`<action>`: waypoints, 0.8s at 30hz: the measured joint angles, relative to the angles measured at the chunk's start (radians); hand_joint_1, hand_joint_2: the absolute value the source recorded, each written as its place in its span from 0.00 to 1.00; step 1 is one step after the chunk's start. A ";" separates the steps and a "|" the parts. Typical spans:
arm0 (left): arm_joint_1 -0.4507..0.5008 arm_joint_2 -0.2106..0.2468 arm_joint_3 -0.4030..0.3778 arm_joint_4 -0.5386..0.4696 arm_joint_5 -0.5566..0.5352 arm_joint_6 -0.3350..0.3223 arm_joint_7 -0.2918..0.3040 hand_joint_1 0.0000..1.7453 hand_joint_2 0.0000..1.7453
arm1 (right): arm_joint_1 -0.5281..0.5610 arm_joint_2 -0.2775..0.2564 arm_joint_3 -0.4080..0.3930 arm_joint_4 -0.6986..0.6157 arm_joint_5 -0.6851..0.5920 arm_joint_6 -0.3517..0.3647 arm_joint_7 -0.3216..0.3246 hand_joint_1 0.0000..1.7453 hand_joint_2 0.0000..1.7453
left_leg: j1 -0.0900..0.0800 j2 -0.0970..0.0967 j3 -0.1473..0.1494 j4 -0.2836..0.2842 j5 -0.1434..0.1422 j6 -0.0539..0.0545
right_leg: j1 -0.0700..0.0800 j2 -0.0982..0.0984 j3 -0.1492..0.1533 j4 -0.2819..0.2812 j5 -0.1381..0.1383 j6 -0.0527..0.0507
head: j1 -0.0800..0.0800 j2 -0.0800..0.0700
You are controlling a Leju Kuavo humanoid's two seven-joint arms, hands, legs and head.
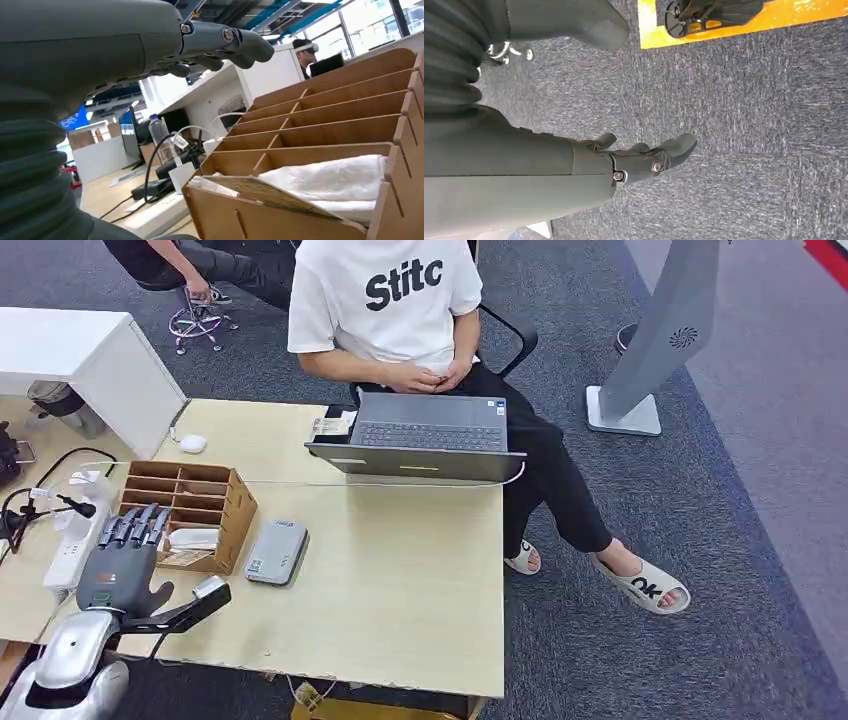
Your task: Pass the card to the sensor for recognition and then transmit it.
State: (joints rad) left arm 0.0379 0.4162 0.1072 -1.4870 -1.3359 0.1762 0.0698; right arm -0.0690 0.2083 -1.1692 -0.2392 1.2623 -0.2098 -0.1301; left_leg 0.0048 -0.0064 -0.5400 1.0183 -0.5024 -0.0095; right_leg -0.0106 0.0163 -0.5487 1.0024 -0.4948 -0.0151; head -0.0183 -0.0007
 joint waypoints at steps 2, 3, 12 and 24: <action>-0.003 -0.002 0.000 0.005 0.000 0.000 0.000 0.01 1.00 | 0.000 0.000 0.000 0.000 0.003 0.000 0.000 0.00 1.00 | 0.000 0.000 0.000 0.000 0.000 0.000 | 0.000 0.000 0.000 0.000 0.000 0.000 | 0.000 0.000; -0.006 -0.003 0.000 0.008 0.000 0.000 0.000 0.01 1.00 | 0.000 0.000 0.000 0.000 0.003 0.000 0.000 0.00 1.00 | 0.000 0.000 0.000 0.000 0.000 0.000 | 0.000 0.000 0.000 0.000 0.000 0.000 | 0.000 0.000; -0.018 -0.014 0.000 0.029 -0.003 0.003 0.002 0.28 1.00 | 0.000 0.000 0.001 0.000 0.004 0.000 0.000 0.00 1.00 | 0.000 0.000 0.000 0.000 0.000 0.000 | 0.000 0.000 0.000 0.000 0.000 0.000 | 0.000 0.000; -0.019 -0.015 0.000 0.046 -0.008 0.011 0.002 0.85 1.00 | 0.000 0.000 0.001 0.000 0.004 0.000 0.000 0.00 1.00 | 0.000 0.000 0.000 0.000 0.000 0.000 | 0.000 0.000 0.000 0.000 0.000 0.000 | 0.000 0.000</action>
State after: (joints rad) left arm 0.0192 0.4009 0.1068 -1.4408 -1.3439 0.1869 0.0717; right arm -0.0691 0.2083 -1.1685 -0.2392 1.2661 -0.2098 -0.1301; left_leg 0.0049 -0.0064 -0.5400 1.0184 -0.5025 -0.0095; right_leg -0.0106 0.0163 -0.5487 1.0024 -0.4947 -0.0151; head -0.0183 -0.0004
